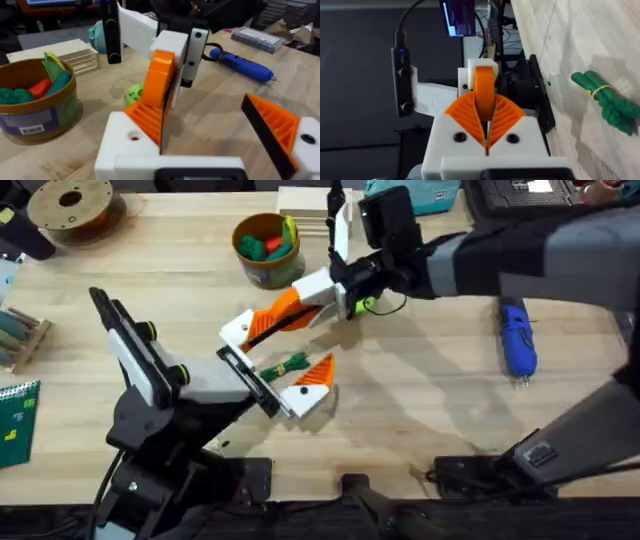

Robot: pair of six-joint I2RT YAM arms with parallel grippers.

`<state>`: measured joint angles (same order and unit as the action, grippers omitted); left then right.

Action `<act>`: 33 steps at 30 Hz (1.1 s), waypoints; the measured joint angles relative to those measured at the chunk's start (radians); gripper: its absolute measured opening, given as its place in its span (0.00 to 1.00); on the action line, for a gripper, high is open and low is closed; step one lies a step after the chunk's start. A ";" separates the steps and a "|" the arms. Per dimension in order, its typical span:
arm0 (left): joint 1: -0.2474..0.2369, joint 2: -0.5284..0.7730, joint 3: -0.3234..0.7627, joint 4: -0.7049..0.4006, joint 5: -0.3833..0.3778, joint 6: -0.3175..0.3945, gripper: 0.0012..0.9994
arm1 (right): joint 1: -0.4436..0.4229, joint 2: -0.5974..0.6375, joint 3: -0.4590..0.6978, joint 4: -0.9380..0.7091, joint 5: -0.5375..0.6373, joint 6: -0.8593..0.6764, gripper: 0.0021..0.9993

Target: Pick up the gripper from the table and insert it into the empty holder that is missing its gripper. Then pick up a screw, insert it into the mounting hole, and use the screwdriver to tighten it. Finally, clean up the table by picking up the vegetable and placing it into the bucket.

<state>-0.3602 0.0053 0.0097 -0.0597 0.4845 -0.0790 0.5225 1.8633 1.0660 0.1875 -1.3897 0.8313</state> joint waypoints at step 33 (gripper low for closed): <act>0.004 0.000 0.000 -0.001 -0.029 -0.019 0.99 | 0.016 0.061 0.065 0.003 -0.002 0.040 0.06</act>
<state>-0.3565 0.0055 0.0097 -0.0608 0.4551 -0.0981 0.5385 1.9247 1.1305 0.1904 -1.3920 0.8711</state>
